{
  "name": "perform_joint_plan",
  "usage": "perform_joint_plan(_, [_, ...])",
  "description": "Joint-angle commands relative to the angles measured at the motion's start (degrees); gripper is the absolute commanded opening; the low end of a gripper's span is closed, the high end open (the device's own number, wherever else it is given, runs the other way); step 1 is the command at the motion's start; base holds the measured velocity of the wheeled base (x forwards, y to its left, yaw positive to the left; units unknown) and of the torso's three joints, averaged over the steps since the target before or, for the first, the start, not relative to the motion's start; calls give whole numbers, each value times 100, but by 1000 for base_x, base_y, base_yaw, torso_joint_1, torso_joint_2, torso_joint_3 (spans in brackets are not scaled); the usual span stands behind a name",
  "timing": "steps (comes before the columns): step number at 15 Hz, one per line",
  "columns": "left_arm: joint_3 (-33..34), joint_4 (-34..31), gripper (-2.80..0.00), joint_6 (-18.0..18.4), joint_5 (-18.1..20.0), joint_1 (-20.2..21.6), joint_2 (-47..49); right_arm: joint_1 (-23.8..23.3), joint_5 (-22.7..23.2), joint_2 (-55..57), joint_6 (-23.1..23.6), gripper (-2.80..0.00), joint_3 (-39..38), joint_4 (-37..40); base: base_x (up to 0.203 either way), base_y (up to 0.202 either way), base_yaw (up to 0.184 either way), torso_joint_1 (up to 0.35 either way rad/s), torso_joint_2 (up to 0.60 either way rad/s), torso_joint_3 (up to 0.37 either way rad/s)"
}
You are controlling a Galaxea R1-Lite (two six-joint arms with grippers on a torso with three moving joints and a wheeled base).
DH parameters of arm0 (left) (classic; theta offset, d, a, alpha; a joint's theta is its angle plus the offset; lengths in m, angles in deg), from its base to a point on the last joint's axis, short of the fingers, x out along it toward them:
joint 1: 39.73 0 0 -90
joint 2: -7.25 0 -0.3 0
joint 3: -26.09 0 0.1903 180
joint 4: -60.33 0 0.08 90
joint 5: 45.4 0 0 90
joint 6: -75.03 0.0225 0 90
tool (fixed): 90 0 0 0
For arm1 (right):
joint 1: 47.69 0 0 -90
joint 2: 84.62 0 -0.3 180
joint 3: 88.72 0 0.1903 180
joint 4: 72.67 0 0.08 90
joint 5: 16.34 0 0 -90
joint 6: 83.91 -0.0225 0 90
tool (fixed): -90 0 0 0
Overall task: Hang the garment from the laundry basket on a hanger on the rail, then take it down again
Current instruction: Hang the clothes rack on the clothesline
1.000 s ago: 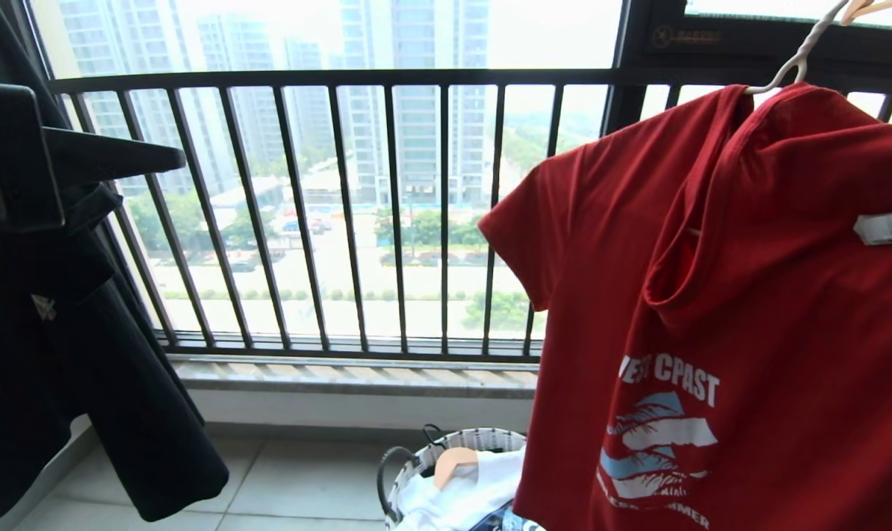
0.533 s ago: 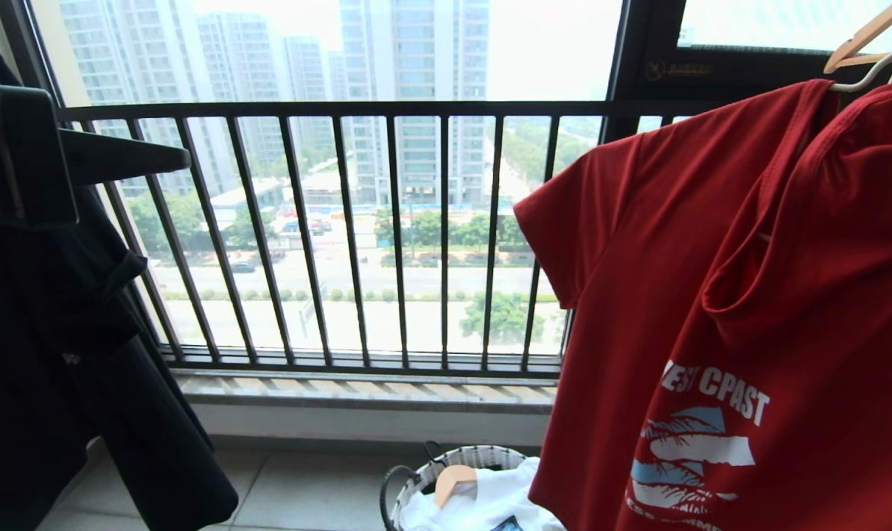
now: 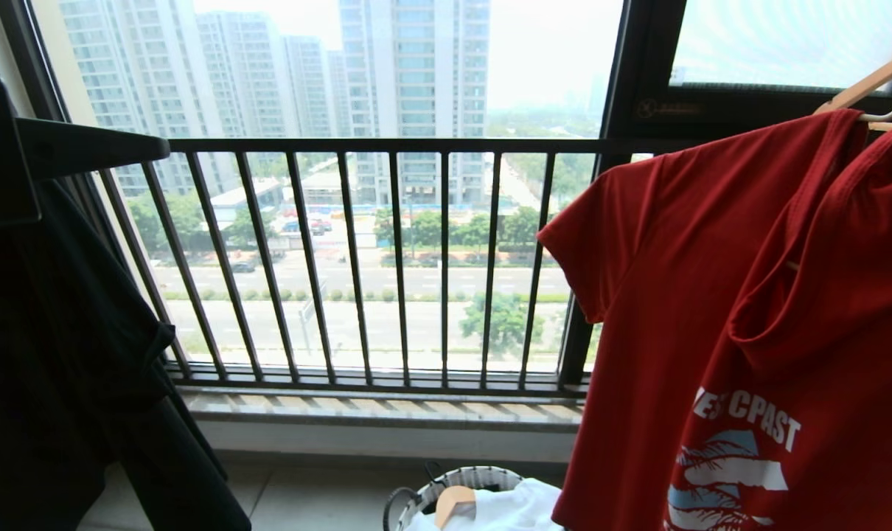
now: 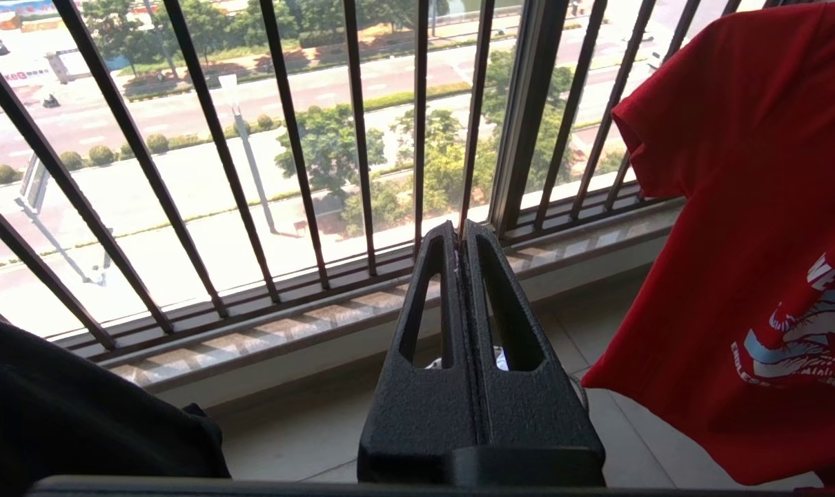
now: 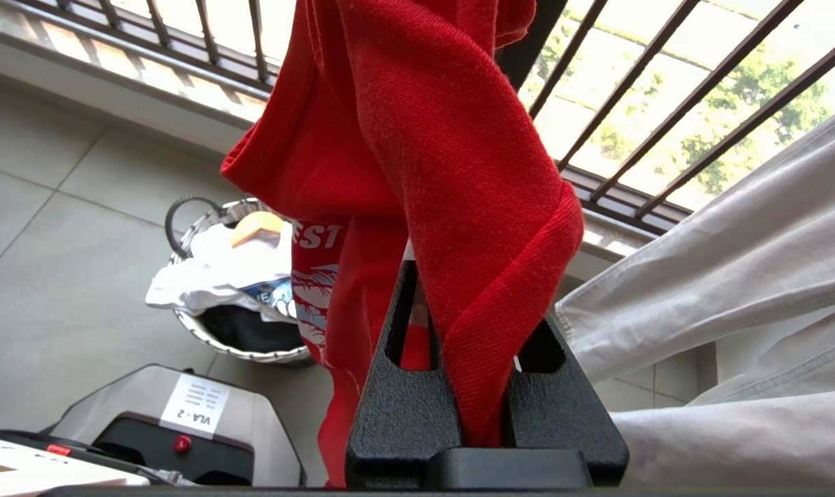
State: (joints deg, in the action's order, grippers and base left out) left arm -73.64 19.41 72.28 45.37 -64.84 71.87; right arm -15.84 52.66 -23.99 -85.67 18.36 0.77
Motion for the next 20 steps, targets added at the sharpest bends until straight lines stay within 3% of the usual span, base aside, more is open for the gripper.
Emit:
perform_joint_plan(1, [22, -11, -280, 32, 2, -2, -105, -33, -10, -104, 0, -280, -86, 28, 0, 0, 0, 217, -510, -310])
perform_joint_plan(12, [157, -11, -280, 222, 37, -2, -354, -100, 7, -219, 0, -280, -268, 28, 0, 0, 0, 250, -570, -316])
perform_joint_plan(20, [166, -4, -280, 230, 37, -4, -372, -109, 16, -321, 9, -280, -452, 28, 0, 0, 0, 178, -378, -205])
